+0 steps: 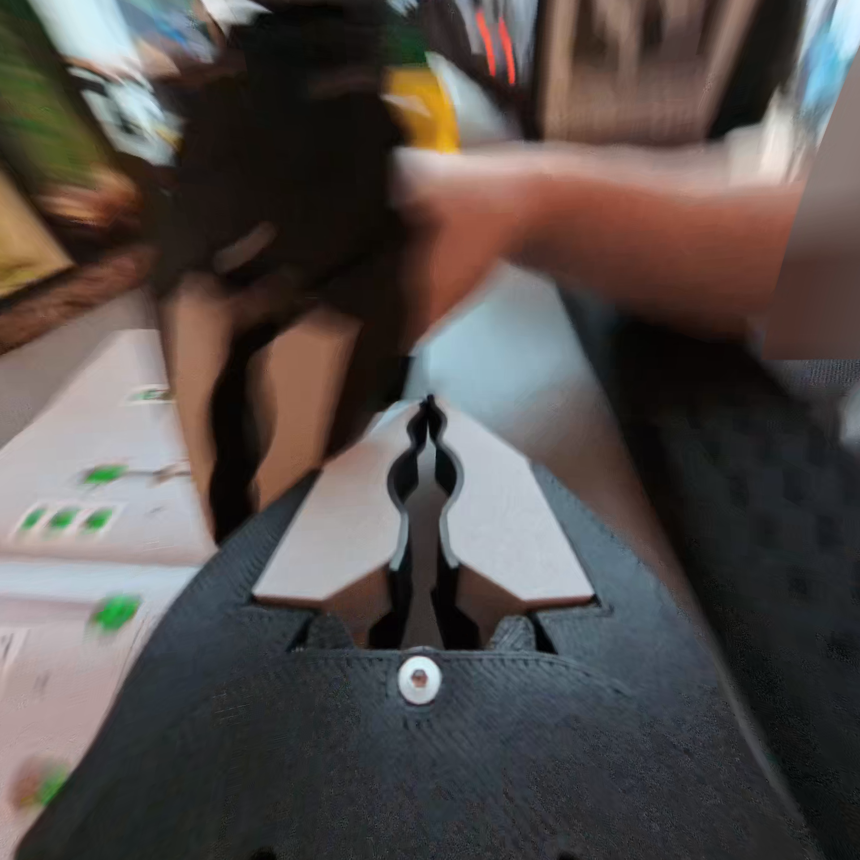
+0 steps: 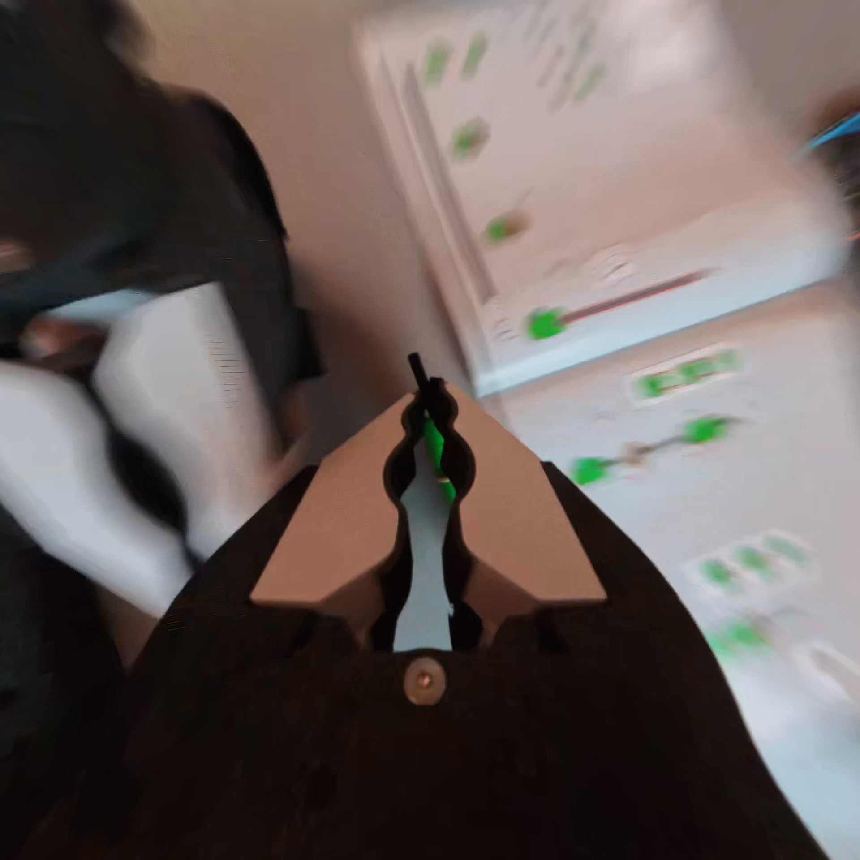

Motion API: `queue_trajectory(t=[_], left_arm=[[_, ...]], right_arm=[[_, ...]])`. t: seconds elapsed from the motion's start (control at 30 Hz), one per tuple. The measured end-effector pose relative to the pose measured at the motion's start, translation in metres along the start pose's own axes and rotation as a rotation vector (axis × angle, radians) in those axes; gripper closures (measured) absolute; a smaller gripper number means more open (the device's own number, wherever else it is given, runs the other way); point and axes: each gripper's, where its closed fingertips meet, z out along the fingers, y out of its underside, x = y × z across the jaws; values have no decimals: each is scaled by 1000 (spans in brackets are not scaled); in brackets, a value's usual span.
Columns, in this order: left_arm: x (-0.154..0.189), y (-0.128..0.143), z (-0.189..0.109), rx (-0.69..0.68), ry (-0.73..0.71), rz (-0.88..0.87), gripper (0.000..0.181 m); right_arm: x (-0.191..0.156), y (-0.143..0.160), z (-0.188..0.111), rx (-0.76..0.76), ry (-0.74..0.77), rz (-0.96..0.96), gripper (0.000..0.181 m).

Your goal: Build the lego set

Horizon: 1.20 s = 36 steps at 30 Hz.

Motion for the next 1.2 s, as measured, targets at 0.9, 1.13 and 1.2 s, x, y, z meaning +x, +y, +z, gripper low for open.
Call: queue_trajectory(t=[0.9, 1.13, 1.2], left_arm=[[-34, -106, -118, 637, -232, -48, 175], [-64, -103, -154, 741, -291, -170, 173], [-69, -102, -158, 735, -306, -172, 172]], right_arm=[[6, -88, -60, 655, 193, 186, 178], [52, -72, -119, 897, 69, 489, 179], [65, -61, -130, 960, -32, 611, 179]])
